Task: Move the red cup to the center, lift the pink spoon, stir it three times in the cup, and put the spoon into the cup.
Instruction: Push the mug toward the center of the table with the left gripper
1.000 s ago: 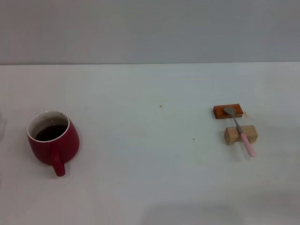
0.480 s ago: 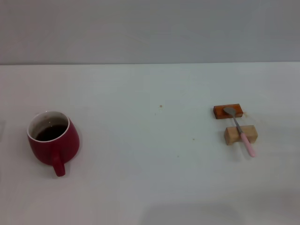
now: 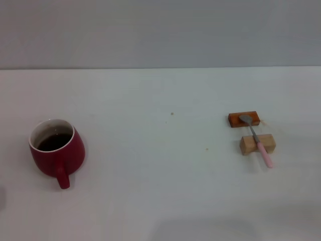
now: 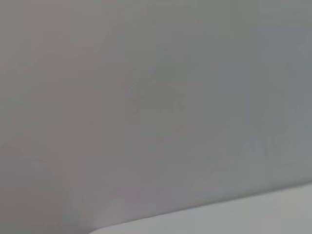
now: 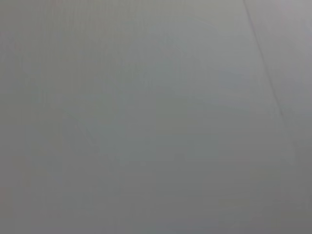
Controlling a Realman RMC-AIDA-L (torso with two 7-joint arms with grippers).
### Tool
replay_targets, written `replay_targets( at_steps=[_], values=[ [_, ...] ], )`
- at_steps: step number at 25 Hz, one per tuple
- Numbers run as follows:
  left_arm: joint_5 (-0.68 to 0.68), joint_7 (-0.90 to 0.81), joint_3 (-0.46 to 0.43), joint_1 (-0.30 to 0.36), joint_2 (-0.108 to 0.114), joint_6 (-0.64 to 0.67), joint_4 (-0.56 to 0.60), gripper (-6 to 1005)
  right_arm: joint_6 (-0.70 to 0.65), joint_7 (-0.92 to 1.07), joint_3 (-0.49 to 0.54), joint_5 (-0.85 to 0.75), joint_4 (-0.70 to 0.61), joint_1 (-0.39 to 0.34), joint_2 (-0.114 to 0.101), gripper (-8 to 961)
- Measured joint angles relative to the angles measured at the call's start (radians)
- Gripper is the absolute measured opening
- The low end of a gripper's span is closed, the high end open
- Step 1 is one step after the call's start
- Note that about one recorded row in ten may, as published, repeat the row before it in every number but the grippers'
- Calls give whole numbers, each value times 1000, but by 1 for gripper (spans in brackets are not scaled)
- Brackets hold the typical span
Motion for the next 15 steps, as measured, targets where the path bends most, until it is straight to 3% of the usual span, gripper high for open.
replay_targets(
  at_steps=[5,15],
  values=[
    [1,120,91,8,1,5,0,459,-2,-2,0,0,0,-6,0,702],
    [0,242,185,8,-3,24,-15,3,-1,-3,0,0,-6,-3,-2,703]
  ],
)
